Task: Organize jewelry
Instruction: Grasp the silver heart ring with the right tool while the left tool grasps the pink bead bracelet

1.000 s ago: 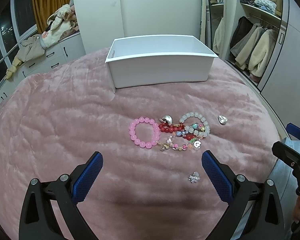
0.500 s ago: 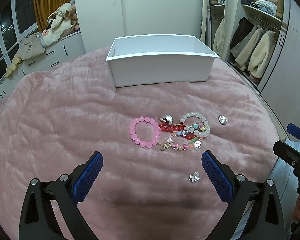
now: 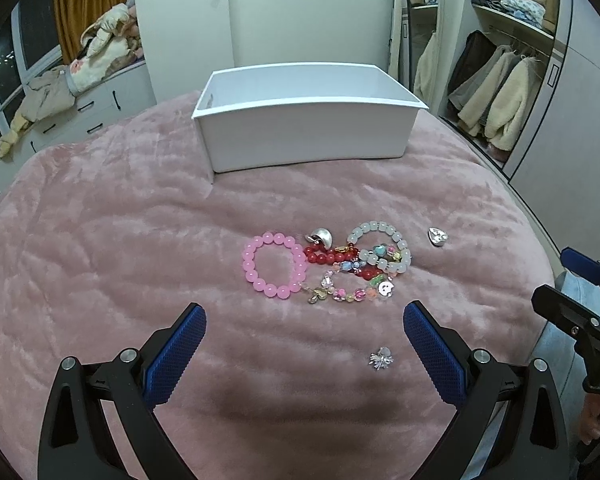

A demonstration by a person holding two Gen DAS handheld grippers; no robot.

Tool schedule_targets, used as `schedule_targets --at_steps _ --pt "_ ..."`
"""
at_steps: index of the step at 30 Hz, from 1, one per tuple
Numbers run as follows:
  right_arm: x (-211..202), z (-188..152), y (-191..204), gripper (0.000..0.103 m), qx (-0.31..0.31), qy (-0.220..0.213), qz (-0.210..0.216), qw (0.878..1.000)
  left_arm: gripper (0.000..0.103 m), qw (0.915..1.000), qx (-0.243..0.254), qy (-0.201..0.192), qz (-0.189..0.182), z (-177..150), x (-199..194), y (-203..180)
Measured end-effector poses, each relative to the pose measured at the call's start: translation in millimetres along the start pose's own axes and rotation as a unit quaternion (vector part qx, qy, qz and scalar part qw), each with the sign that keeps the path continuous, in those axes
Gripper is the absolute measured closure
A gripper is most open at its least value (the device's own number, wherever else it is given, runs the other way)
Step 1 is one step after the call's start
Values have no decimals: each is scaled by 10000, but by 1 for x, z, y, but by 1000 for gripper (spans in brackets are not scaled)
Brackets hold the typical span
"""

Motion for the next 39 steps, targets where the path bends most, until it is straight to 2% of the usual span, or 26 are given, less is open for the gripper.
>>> schedule_targets --at_steps 4,6,8,10,14,18,23,30,32,34,35,39 --pt "8 -2 2 6 -48 22 61 10000 3 9999 37 5 -121 2 8 1" --pt "15 -3 2 11 -43 76 86 9999 3 9998 116 9 -147 3 14 -1" --pt "25 -5 3 23 -32 199 138 9997 3 9996 211 -4 -193 3 20 -1" --pt "35 -5 3 29 17 316 214 9993 3 9994 221 3 -250 4 26 3" --pt "55 3 2 33 100 452 218 9987 3 9991 -3 162 -387 5 47 18" --pt "77 10 -1 38 146 584 194 9980 3 9992 -68 334 -200 7 69 32" --pt "113 19 -5 51 239 747 204 9967 3 9992 -125 384 -55 12 90 50" --pt "145 26 -4 64 218 935 198 9952 4 9973 -313 645 -127 15 113 66" --pt "152 28 -2 78 150 957 192 9951 17 9971 -283 702 -100 16 117 68" --pt "156 28 0 85 70 950 183 9953 26 9967 -333 740 -51 17 122 74" --pt "157 27 1 85 36 942 184 9954 31 9965 -358 752 -21 17 123 76" --pt "161 27 1 85 -4 906 210 9957 40 9962 -400 770 75 15 124 79"
Point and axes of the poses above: each gripper's, at about its wrist camera, not at the fingertips, and x roughly the way its jaws point, y to its left, z to its top, the point moved 4 cm from there along x, roughly the way its jaws point, and after that the axes turned 8 degrees about -z, right-handed, at the moved point
